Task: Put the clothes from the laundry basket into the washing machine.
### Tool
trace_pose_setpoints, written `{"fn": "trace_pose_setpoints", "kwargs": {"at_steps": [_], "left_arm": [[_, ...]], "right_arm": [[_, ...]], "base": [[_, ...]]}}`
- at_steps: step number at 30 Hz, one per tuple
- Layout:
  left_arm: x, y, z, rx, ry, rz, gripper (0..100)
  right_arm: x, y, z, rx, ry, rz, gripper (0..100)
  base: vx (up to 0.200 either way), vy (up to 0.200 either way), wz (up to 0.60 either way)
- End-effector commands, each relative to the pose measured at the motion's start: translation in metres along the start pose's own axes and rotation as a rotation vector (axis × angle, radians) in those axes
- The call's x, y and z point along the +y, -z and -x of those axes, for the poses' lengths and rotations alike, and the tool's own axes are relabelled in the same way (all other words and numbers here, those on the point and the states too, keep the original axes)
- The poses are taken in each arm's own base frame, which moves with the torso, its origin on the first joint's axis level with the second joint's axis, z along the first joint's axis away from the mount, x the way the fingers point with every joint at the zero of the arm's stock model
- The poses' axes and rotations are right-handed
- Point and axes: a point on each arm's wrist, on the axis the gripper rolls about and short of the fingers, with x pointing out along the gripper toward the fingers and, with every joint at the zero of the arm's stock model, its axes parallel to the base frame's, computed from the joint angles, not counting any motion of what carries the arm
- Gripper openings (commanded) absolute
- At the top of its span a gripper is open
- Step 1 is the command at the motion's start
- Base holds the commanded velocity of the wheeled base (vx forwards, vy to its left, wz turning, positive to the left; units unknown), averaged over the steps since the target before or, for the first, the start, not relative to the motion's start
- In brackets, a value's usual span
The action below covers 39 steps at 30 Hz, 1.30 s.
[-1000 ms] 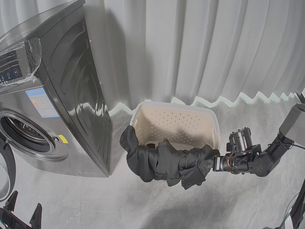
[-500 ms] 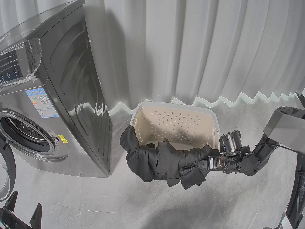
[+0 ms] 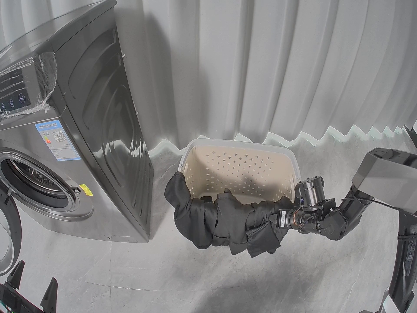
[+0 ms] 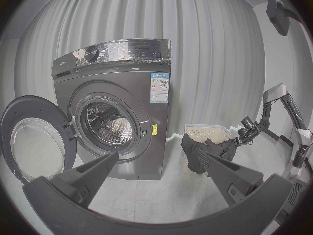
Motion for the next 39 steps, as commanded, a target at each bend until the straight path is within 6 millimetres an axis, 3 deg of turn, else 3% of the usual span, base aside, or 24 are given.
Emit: {"fn": "trace_pose_setpoints", "kwargs": {"at_steps": [1, 10, 15, 25, 33, 39], "left_arm": [[0.000, 0.005, 0.000, 0.000, 0.001, 0.000, 100], [0.000, 0.005, 0.000, 0.000, 0.001, 0.000, 100], [0.000, 0.005, 0.000, 0.000, 0.001, 0.002, 100], [0.000, 0.004, 0.000, -0.002, 0.001, 0.003, 100], [0.000, 0.005, 0.000, 0.000, 0.001, 0.003, 100], [0.000, 0.005, 0.000, 0.000, 0.001, 0.003, 100]], "right_arm": [[0.000, 0.003, -0.003, -0.001, 0.001, 0.004, 0], [0.002, 0.007, 0.002, 0.010, -0.005, 0.008, 0], [0.008, 0.003, 0.021, -0.012, -0.030, 0.014, 0], [0.032, -0.008, 0.113, -0.157, -0.126, 0.051, 0], [0.045, -0.014, 0.203, -0.342, -0.288, 0.055, 0], [0.035, -0.017, 0.235, -0.440, -0.353, 0.043, 0]], "base": [[0.000, 0.000, 0.00], [0.000, 0.000, 0.00], [0.000, 0.000, 0.00], [0.000, 0.000, 0.00], [0.000, 0.000, 0.00], [0.000, 0.000, 0.00]]}}
